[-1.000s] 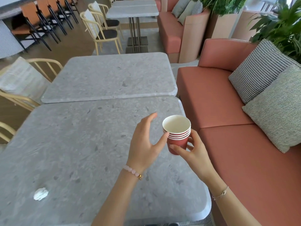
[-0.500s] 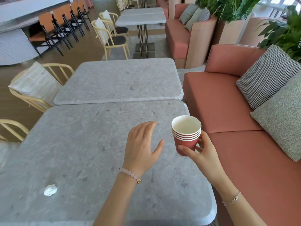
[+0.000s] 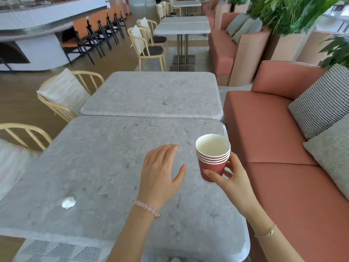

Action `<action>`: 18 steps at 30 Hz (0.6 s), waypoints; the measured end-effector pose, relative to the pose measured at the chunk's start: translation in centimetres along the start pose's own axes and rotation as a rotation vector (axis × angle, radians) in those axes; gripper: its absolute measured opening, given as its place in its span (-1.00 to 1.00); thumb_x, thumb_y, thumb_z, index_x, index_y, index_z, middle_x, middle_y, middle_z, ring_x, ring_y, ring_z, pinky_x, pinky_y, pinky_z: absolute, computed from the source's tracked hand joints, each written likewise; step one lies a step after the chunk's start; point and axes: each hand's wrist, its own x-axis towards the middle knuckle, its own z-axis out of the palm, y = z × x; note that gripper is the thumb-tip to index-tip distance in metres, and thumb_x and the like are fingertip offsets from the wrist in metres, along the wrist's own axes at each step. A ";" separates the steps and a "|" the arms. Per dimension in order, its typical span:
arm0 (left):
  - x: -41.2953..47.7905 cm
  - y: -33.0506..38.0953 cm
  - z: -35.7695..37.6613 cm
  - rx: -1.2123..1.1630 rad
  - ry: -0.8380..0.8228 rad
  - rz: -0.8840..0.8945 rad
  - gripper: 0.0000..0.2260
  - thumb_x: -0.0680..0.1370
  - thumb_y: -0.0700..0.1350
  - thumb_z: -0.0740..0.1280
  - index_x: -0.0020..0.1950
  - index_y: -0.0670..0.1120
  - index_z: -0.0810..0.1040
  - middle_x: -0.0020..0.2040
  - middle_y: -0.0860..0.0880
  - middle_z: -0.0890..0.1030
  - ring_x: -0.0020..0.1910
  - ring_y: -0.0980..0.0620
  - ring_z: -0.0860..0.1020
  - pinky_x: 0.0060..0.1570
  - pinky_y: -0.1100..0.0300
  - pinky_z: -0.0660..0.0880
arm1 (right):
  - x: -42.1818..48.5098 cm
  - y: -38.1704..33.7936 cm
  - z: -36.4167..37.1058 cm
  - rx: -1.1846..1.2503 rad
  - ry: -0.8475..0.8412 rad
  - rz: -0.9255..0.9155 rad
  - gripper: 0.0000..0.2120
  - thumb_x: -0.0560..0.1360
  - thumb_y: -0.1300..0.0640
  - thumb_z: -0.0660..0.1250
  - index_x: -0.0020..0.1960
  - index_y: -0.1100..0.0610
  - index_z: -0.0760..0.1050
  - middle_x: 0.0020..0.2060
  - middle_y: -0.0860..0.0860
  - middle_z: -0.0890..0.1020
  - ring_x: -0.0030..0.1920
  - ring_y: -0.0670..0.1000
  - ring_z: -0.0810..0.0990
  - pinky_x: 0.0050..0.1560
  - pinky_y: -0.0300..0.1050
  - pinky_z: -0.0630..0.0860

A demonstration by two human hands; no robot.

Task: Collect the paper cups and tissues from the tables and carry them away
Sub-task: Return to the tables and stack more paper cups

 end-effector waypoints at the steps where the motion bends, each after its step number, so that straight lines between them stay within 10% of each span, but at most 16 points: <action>1: -0.3 -0.1 -0.1 0.010 0.009 -0.009 -0.60 0.47 0.04 0.22 0.18 -0.16 0.55 0.10 -0.07 0.61 0.09 -0.11 0.56 0.13 -0.04 0.48 | 0.0 0.0 0.2 0.002 -0.010 -0.007 -0.39 0.31 0.18 0.54 0.27 -0.10 0.40 0.09 -0.12 0.59 0.07 -0.17 0.56 0.09 -0.27 0.48; 18: -8.2 -11.4 -7.0 0.117 0.076 -0.301 -0.64 0.46 0.06 0.21 0.14 -0.12 0.55 0.04 -0.03 0.62 0.01 -0.06 0.57 0.09 0.04 0.45 | -0.4 -1.0 14.0 -0.024 -0.298 -0.055 -0.44 0.31 0.21 0.54 0.20 -0.11 0.43 0.04 -0.14 0.61 0.05 -0.21 0.56 -0.01 -0.37 0.49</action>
